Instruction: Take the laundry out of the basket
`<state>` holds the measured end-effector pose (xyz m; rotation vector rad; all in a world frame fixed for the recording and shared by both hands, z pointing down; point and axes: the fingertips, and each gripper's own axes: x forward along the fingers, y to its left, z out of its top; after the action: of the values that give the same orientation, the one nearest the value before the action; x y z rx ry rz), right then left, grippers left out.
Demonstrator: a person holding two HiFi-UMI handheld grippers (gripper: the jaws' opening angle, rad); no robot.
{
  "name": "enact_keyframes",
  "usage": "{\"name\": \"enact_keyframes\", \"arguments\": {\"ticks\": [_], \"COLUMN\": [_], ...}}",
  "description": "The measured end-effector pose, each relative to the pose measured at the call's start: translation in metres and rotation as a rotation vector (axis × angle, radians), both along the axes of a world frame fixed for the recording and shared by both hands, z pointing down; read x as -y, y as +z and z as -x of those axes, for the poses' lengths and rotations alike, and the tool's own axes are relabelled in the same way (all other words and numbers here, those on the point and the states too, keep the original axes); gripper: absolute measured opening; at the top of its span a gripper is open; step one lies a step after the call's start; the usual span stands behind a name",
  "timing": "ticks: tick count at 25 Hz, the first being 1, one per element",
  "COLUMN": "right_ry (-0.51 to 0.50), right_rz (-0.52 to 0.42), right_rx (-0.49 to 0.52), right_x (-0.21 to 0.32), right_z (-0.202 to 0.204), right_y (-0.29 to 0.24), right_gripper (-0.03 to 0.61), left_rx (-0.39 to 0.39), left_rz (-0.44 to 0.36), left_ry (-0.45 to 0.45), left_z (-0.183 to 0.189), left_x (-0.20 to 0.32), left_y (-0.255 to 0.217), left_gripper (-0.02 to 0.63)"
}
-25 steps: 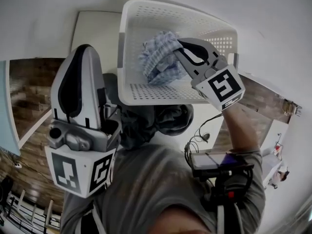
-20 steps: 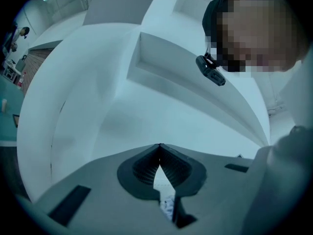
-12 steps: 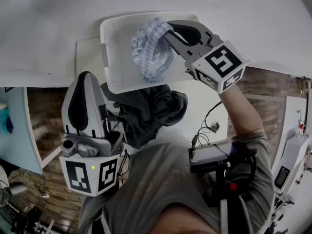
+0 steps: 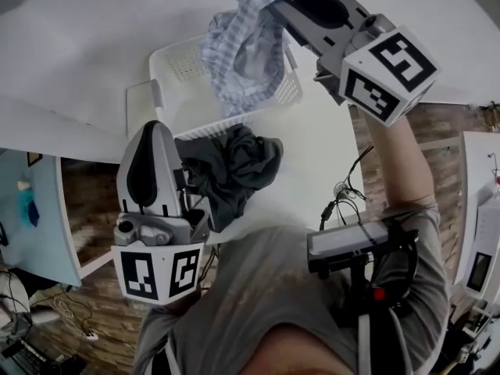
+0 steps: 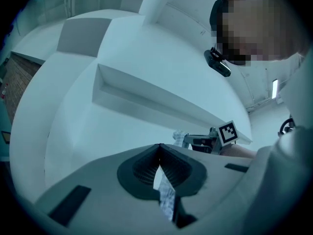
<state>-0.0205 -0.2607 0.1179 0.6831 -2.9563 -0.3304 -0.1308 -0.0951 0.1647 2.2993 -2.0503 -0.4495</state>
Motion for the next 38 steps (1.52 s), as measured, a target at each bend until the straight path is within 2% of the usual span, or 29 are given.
{"name": "enact_keyframes", "arguments": {"ticks": [3, 7, 12, 16, 27, 33, 38], "right_ry": [0.007, 0.013, 0.034, 0.064, 0.134, 0.151, 0.177], "right_rz": [-0.055, -0.106, -0.195, -0.206, -0.099, -0.016, 0.105], "right_rx": [0.051, 0.101, 0.15, 0.168, 0.055, -0.02, -0.034], "right_x": [-0.022, -0.049, -0.095, -0.119, -0.171, -0.177, -0.171], "right_z": [-0.025, -0.044, -0.109, -0.145, -0.203, -0.198, -0.18], "right_y": [-0.04, -0.072, -0.122, -0.131, -0.019, 0.054, 0.132], "right_gripper": [0.043, 0.043, 0.043, 0.043, 0.043, 0.044, 0.044], "left_rx": [0.012, 0.019, 0.048, 0.049, 0.065, 0.066, 0.072], "left_rz": [-0.015, -0.03, -0.068, -0.074, -0.064, -0.064, -0.059], "left_ry": [0.012, 0.015, 0.038, 0.048, 0.083, 0.092, 0.084], "left_z": [-0.019, -0.023, -0.069, -0.088, -0.124, -0.131, -0.13], "left_x": [-0.01, -0.022, -0.048, -0.064, -0.095, -0.097, -0.093], "left_y": [-0.006, -0.005, -0.025, -0.028, -0.024, -0.024, -0.024], "left_gripper": [0.009, 0.009, 0.009, 0.009, 0.009, 0.009, 0.009]}}
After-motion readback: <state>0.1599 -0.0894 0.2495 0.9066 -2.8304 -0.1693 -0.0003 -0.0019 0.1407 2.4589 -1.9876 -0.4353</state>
